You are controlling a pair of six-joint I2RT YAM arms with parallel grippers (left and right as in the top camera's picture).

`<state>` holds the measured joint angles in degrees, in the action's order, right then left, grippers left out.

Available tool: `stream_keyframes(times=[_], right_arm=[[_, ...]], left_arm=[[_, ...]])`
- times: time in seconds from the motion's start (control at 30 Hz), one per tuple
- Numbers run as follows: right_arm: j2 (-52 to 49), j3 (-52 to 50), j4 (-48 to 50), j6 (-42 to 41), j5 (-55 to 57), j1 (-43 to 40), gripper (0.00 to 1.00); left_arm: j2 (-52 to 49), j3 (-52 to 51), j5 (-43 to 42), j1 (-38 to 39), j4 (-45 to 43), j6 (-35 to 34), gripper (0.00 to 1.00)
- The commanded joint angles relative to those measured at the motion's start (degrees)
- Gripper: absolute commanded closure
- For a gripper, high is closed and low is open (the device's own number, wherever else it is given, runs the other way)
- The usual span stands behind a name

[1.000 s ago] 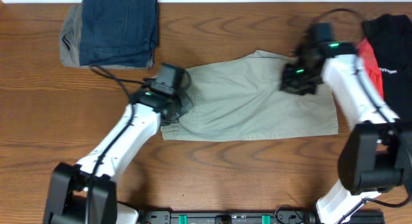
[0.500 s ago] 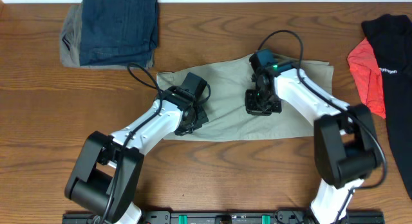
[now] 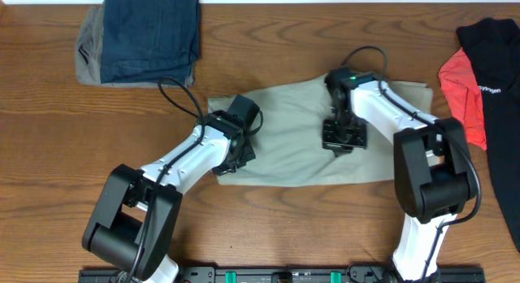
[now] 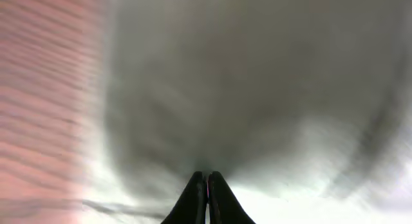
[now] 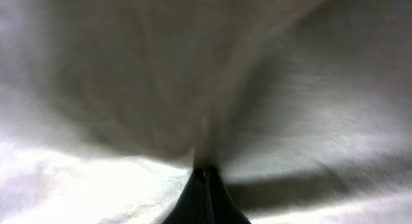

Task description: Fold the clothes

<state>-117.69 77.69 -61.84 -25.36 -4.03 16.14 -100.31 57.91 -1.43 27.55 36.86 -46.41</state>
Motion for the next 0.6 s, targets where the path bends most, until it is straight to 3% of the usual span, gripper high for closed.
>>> stream_keyframes(times=[0.0, 0.37, 0.57], right_arm=[[-1.4, -2.4, -1.4, -1.4, 9.5, -3.5, 0.99], [-0.6, -2.4, 0.6, 2.3, 4.3, -6.2, 0.99], [-0.6, -2.4, 4.2, 2.3, 0.8, -4.5, 0.99]], left_arm=[[-0.4, 1.1, 5.1, -2.4, 1.2, 0.7, 0.94], [1.1, 1.2, 4.2, -6.5, 1.1, 4.7, 0.94], [7.0, 1.2, -4.0, -4.1, -2.3, 11.7, 0.94]])
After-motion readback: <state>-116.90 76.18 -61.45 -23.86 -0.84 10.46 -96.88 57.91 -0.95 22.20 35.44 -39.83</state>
